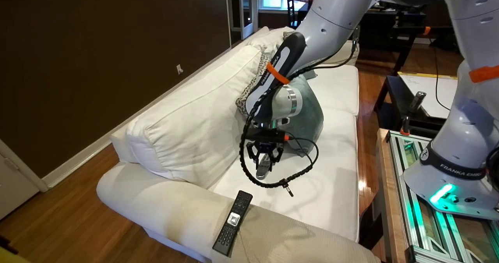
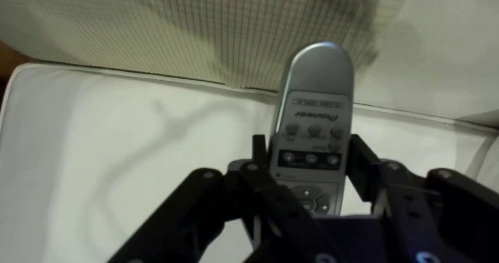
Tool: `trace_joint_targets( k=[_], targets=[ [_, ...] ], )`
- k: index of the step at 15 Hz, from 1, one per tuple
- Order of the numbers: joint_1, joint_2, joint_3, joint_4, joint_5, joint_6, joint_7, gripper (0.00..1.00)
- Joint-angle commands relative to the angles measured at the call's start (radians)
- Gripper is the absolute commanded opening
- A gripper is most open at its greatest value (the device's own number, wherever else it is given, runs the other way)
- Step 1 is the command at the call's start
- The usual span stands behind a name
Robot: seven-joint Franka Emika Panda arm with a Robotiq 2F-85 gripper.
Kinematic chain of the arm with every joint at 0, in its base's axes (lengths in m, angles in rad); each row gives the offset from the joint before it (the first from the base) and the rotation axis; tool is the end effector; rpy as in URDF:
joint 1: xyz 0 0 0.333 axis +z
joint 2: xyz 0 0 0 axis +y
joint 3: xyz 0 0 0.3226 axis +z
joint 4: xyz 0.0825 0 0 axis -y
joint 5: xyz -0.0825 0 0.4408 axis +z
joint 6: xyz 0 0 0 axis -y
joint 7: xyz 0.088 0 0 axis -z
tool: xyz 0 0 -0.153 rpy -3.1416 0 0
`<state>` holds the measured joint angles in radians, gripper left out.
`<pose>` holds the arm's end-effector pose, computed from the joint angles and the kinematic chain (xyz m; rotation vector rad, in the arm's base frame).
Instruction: Move the blue pillow on the left to the right and then put the grey remote on the armrest
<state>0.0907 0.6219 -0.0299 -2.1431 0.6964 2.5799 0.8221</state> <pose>0.5526 0.0355 0.0017 -2.2480 1.8649 0.4112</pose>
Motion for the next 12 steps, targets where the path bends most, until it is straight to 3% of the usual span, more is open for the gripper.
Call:
trace_joint_targets(
  k=[1,2,8,9,12],
  targets=[
    [0.08,-0.031,0.0,-0.063,-0.035,0.086,0.089,0.27],
    [0.033,-0.004,0.016,-0.02,-0.022,0.043,0.048,0.52],
    [0.061,-0.006,0.016,-0.035,-0.032,0.075,0.077,0.52],
    [0.071,-0.02,0.017,-0.05,-0.034,0.086,0.079,0.27],
    [0.099,-0.059,0.045,-0.084,-0.03,0.104,0.082,0.27]
  ],
)
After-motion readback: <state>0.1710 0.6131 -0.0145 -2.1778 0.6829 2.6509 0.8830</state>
